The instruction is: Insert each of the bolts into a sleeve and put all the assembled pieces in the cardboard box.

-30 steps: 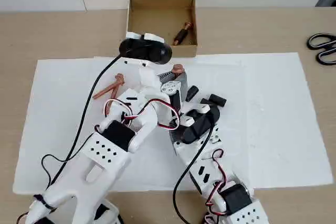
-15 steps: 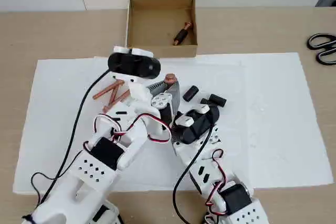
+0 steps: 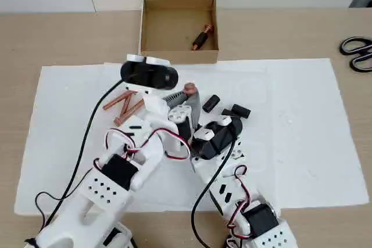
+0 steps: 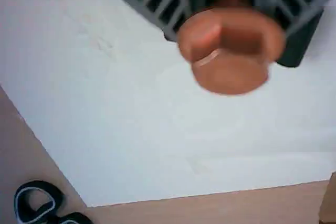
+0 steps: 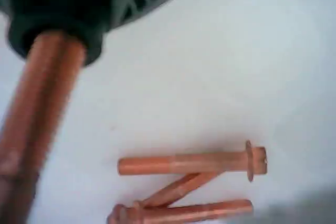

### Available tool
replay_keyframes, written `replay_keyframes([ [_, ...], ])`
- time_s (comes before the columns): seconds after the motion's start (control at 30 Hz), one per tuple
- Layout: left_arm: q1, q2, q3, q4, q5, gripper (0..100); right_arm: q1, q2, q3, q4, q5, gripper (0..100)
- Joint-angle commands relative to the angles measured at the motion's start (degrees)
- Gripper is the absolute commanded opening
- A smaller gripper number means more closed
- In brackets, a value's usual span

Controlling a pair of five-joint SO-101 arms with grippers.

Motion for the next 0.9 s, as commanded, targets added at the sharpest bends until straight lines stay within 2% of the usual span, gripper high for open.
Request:
replay_keyframes([
  [0.0, 1.67, -1.58, 0.75, -1.49, -0.26, 1, 0.04, -0.22, 0.53, 0.04, -0.53, 0.4],
  [0.33, 0.44, -1.85, 1.89, -0.09, 1.49, 1, 0.04, -0.22, 0.53, 0.04, -0.53, 0.4],
  [0.5, 0.62, -1.85, 1.54, 4.48, 1.49, 1, 0.04, -0.22, 0.53, 0.04, -0.53, 0.4],
  [0.87, 1.76, -1.49, 1.89, 8.62, 0.44, 1, 0.04, -0.22, 0.53, 0.04, -0.53, 0.4],
])
